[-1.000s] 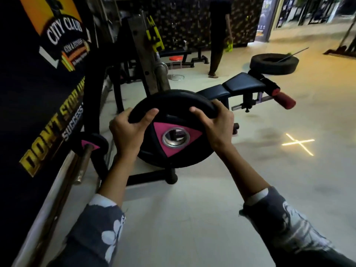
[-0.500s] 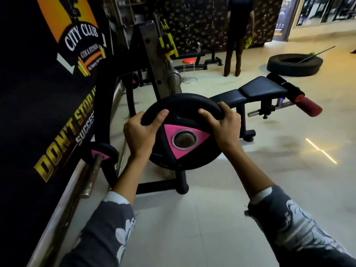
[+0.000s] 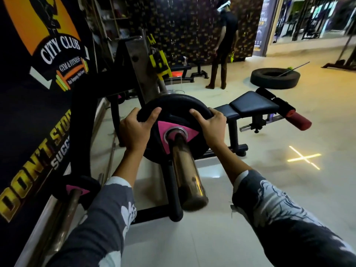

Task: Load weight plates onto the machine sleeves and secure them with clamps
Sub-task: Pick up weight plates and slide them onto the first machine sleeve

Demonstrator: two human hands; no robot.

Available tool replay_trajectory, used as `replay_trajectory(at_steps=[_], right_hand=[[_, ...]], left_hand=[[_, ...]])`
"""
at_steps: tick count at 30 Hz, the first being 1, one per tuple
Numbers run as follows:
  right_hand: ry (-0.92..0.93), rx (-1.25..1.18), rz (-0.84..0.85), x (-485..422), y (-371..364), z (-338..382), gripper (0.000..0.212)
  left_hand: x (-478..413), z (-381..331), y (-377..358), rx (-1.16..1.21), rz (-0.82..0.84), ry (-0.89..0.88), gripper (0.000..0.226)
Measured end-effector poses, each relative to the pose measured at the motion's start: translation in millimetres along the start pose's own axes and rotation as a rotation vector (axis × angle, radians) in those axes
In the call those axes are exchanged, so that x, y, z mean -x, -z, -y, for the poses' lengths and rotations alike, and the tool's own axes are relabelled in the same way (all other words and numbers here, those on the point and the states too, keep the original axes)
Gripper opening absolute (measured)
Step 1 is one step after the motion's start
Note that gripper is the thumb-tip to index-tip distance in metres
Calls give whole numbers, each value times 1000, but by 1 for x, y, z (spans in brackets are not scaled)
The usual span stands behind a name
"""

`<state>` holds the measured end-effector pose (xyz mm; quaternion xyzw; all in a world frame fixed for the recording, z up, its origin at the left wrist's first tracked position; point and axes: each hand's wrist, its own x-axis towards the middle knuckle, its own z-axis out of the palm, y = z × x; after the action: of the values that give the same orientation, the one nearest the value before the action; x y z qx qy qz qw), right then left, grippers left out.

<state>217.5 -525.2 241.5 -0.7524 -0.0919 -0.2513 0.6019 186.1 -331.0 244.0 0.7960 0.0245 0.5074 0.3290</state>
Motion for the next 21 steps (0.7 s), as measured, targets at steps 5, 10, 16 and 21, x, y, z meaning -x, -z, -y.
replay_trajectory(at_steps=[5, 10, 16, 21], right_hand=[[-3, -45, 33, -69, -47, -28, 64], [39, -37, 67, -129, -89, -55, 64], [113, -5, 27, -143, -98, -67, 66], [115, 46, 87, -139, -92, -58, 45]], left_hand=[[-50, 44, -55, -32, -2, 123, 72], [-89, 77, -100, 2, -22, 185, 65], [-91, 82, -106, -33, -70, 112, 72], [-89, 72, -92, -141, 77, 147, 65]])
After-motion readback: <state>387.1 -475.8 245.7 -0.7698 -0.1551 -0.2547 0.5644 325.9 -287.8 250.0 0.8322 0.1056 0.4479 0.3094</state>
